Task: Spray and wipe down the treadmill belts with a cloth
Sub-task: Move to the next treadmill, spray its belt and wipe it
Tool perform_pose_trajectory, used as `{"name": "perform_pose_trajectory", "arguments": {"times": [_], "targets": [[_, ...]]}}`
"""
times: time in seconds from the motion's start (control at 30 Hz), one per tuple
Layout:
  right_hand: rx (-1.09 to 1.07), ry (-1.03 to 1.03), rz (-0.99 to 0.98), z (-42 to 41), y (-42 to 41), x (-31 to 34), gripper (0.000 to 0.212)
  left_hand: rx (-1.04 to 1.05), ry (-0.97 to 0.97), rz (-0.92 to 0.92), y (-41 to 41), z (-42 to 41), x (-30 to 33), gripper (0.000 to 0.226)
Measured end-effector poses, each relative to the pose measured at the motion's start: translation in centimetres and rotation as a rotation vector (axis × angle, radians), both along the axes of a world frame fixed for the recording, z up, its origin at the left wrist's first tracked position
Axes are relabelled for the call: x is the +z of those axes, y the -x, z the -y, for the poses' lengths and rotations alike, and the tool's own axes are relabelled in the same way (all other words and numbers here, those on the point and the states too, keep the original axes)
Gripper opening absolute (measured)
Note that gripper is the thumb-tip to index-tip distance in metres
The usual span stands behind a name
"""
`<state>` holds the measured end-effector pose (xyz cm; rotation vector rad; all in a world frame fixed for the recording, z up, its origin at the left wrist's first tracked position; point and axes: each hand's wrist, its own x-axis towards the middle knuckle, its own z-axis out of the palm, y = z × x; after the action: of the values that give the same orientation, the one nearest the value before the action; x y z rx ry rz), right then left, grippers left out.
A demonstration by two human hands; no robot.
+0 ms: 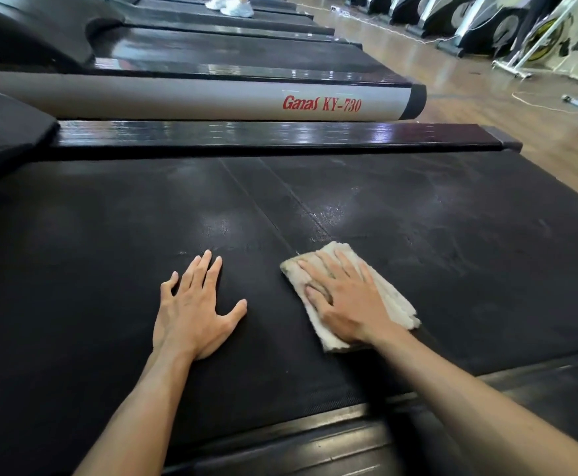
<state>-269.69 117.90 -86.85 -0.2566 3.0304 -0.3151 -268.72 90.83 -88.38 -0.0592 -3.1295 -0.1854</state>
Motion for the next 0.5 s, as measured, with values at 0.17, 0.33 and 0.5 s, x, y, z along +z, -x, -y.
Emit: {"name": "perform_pose_trajectory", "arguments": {"times": [0.17,0.33,0.5], "targets": [[-0.199,-0.031,-0.008,-1.5,5.3,-0.6,0.055,-0.002,-0.021,0.008,0.0,0.1,0.0,0.103],[-0.134,-0.009,0.030,3.3,8.2,0.1,0.057,-0.004,-0.002,0.006,0.1,0.0,-0.1,0.103],[0.070,0.074,-0.010,1.9,2.8,0.0,0.053,-0.002,-0.017,0.001,0.1,0.0,0.0,0.103]]}}
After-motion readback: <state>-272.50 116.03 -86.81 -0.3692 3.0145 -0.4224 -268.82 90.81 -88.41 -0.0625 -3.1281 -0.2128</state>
